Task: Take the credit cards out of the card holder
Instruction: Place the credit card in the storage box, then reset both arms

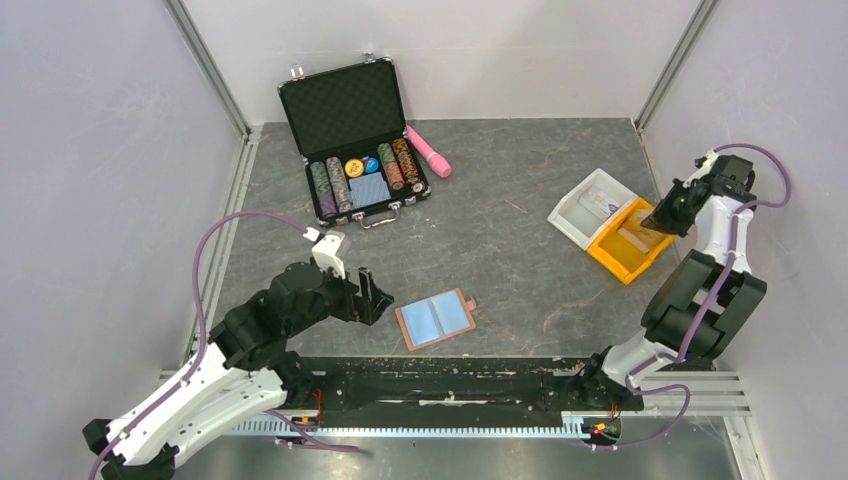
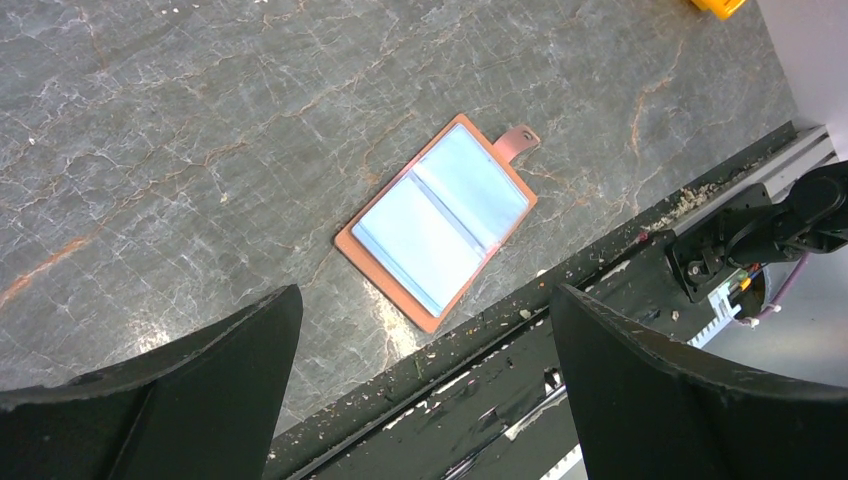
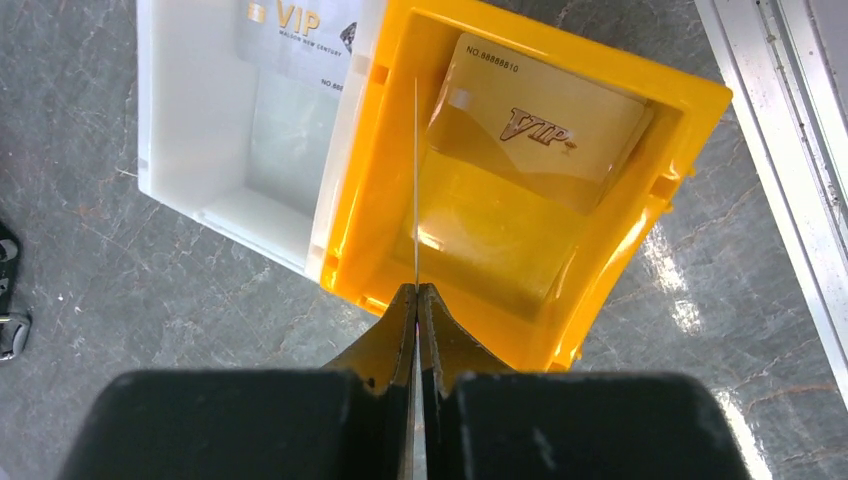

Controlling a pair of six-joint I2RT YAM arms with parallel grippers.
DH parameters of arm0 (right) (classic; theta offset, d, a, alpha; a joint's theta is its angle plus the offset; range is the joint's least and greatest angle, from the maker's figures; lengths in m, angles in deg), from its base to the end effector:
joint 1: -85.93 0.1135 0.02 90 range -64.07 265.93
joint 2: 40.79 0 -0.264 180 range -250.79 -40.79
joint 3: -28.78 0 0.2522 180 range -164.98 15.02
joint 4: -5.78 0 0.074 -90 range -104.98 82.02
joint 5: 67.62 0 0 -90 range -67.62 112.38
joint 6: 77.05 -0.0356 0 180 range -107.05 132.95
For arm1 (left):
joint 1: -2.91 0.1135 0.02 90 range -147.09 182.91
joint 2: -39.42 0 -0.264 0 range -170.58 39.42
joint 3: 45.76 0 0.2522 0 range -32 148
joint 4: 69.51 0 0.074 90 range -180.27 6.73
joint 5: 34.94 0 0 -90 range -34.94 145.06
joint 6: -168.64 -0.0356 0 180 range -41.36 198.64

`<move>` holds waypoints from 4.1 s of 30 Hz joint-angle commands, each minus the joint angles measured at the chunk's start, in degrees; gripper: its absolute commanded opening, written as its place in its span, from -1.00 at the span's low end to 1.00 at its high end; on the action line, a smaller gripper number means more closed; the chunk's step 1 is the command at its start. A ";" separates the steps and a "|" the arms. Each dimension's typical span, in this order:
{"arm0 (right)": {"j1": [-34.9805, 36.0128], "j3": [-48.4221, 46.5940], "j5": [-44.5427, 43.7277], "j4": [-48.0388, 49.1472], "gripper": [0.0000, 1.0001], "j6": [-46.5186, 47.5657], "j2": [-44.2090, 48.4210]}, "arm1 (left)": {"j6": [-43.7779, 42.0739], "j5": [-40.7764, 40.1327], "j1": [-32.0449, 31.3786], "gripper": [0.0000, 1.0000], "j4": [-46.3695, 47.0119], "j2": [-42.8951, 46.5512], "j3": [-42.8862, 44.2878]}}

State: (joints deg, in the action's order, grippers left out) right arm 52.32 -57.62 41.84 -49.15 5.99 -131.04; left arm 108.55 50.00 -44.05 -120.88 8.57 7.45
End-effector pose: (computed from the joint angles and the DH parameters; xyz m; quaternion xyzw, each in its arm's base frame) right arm 0.2802 -0.1720 0.2686 0.2864 0.9062 0.0973 0.2956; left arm 0.0858 -0.0873 0.2917 0.1055 0.8546 -0.2854 0.4208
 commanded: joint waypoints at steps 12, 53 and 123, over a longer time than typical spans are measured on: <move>-2.12 -9.06 0.14 -3.08 -0.98 3.38 -9.75 | -2.22 -1.18 -0.06 1.00 0.78 -0.18 1.35; -1.39 -13.03 -11.39 -3.13 -0.78 0.50 -13.45 | -2.17 -1.53 -0.06 1.00 0.71 -0.28 1.28; 6.98 -6.40 -17.90 -1.75 -0.65 -4.41 -2.33 | -2.30 -2.14 -0.06 1.00 0.44 1.05 1.46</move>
State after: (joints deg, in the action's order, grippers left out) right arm 57.37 -65.12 23.77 -51.60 2.67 -139.15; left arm 108.55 49.10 -44.05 -120.92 9.09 7.45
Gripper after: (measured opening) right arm 0.172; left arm 0.996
